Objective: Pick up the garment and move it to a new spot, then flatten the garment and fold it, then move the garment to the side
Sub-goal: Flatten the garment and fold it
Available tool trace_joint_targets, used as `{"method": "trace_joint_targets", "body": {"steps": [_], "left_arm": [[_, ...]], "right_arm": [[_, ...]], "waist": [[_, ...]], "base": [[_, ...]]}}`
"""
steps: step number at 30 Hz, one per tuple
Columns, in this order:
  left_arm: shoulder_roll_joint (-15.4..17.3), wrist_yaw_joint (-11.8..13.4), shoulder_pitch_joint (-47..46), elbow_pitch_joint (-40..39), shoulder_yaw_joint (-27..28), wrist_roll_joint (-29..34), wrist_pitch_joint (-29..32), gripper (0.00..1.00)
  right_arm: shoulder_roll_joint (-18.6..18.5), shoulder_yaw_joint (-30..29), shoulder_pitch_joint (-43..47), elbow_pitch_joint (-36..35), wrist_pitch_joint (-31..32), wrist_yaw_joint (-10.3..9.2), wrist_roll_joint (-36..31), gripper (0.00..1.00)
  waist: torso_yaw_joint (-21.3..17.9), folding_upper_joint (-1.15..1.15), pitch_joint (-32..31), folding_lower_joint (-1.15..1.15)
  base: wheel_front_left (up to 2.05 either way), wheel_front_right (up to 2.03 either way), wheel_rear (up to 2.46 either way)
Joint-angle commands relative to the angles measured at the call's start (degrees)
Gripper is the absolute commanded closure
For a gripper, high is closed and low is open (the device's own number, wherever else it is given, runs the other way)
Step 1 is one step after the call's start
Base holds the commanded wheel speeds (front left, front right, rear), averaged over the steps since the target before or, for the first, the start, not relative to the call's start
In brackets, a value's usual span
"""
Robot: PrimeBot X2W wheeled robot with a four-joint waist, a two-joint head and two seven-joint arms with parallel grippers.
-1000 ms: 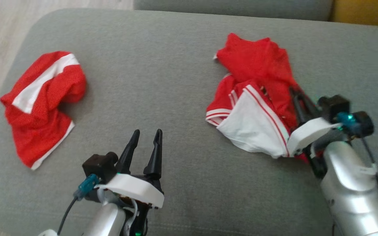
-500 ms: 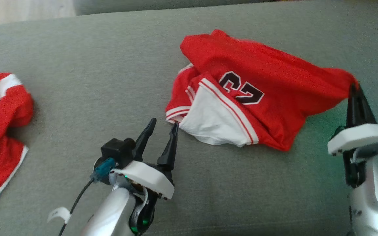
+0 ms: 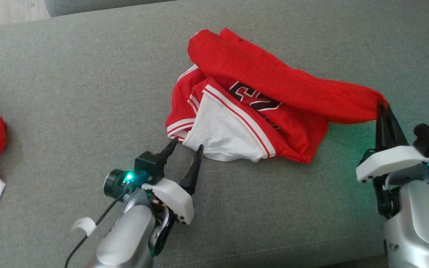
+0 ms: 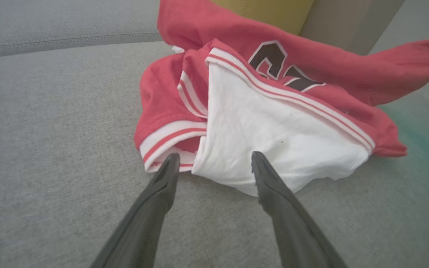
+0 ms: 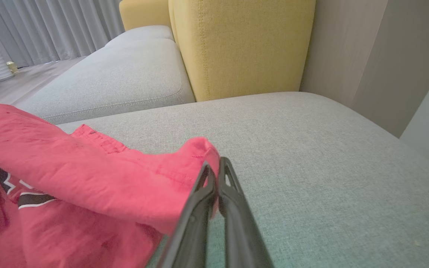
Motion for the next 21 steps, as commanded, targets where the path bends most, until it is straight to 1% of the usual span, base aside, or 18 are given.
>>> {"method": "trace_joint_targets", "body": {"steps": [1,9,21], "left_arm": [[0.72,-0.20,-2.77,0.00,1.11,0.68,-0.29,0.00],[0.83,-1.35,-5.93,4.43,1.40,1.68,-0.29,0.00],[0.44,-3.99,-8.11,7.22,1.51,2.03,-0.29,0.00]], "right_arm": [[0.06,1.66,-1.42,-1.43,-0.35,0.23,0.49,1.00],[0.06,2.68,-2.06,-0.62,-0.79,0.23,1.24,1.00],[0.07,3.34,-3.56,0.77,-1.24,0.23,1.50,1.00]], "waist": [[-0.10,0.00,0.15,0.00],[-0.55,0.00,0.84,0.00],[-1.25,0.00,1.88,0.00]], "base": [[0.00,0.00,0.00],[0.00,0.00,0.00],[0.00,0.00,0.00]]}}
